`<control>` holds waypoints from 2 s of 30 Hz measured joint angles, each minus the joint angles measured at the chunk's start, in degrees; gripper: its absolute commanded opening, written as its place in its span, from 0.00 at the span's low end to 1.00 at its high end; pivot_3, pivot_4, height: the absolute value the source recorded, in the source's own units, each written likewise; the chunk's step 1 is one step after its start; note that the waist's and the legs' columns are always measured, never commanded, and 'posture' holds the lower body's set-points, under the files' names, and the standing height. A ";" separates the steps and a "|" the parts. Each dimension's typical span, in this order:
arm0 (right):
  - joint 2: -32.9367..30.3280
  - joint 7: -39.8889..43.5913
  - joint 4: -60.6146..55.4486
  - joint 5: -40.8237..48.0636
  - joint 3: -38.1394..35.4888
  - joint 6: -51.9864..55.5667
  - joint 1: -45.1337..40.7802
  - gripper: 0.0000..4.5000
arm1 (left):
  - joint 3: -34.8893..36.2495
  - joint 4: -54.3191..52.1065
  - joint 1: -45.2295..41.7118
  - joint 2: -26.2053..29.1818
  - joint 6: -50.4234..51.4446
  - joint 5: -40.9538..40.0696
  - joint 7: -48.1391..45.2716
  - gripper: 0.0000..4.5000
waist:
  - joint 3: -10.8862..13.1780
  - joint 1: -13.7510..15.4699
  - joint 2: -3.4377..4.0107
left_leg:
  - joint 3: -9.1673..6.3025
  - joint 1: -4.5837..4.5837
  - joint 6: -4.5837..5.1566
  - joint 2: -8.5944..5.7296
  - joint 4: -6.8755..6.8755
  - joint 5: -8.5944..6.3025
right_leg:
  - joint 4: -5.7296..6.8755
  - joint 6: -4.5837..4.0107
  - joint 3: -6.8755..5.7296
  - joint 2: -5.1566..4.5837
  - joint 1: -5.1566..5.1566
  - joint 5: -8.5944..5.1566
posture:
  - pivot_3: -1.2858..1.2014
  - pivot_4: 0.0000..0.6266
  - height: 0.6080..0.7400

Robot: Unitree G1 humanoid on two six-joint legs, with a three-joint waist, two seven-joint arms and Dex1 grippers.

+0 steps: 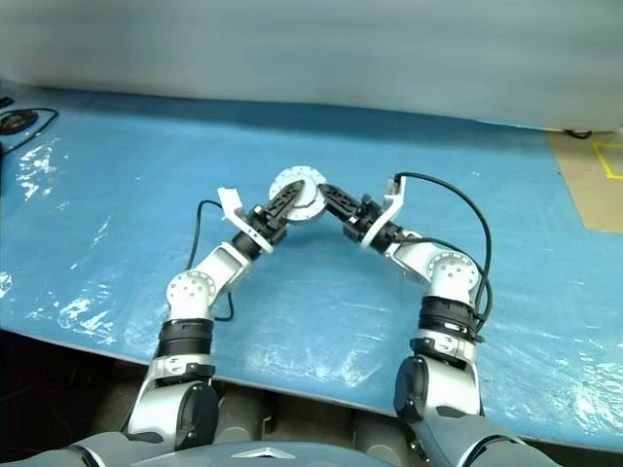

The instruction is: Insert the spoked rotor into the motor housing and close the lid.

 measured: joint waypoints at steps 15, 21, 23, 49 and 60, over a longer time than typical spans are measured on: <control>1.44 -3.19 2.84 2.37 -2.29 -7.48 -3.22 0.80 | 0.59 1.17 -1.40 -1.78 -1.26 -0.85 0.77 0.59 | 0.00 -0.01 -0.01 | -0.02 -0.08 0.14 0.02 0.14 0.08 | 0.02 0.02 -0.01 0.01 0.00 0.02 | 0.52 0.24 1.00; 1.53 -4.33 2.94 1.57 -2.05 -11.55 -3.53 0.86 | 2.76 1.59 -1.45 -3.49 -3.26 -2.23 1.02 0.59 | 0.01 -0.09 -0.01 | -0.02 -0.07 0.14 0.04 0.14 0.08 | 0.03 0.02 -0.02 0.01 0.00 0.02 | 0.52 0.24 1.00; 1.52 -4.67 3.42 1.26 -2.13 -13.18 -3.55 0.86 | 4.06 2.10 -1.53 -3.46 -5.77 -2.34 1.32 0.59 | 0.01 -0.14 -0.01 | -0.02 -0.07 0.14 0.04 0.14 0.08 | 0.03 0.02 -0.01 0.02 0.00 0.02 | 0.52 0.24 1.00; 1.49 -1.96 3.71 0.78 2.89 -15.46 -3.44 0.86 | 23.67 28.88 -9.15 10.80 -47.41 7.21 10.38 0.59 | 0.19 1.16 -0.48 | -0.34 -0.42 -0.05 0.15 0.65 -0.03 | 0.12 0.16 -0.22 0.11 0.01 0.21 | 0.52 0.24 1.00; 1.38 -1.40 2.65 -1.15 4.44 -16.15 -2.86 0.87 | 21.29 29.43 -10.35 10.84 -49.54 11.91 12.39 0.99 | 0.19 1.21 -0.49 | -0.33 -0.22 -0.06 0.14 0.66 -0.03 | 0.27 0.16 -0.15 0.11 0.08 0.22 | 0.52 0.24 1.00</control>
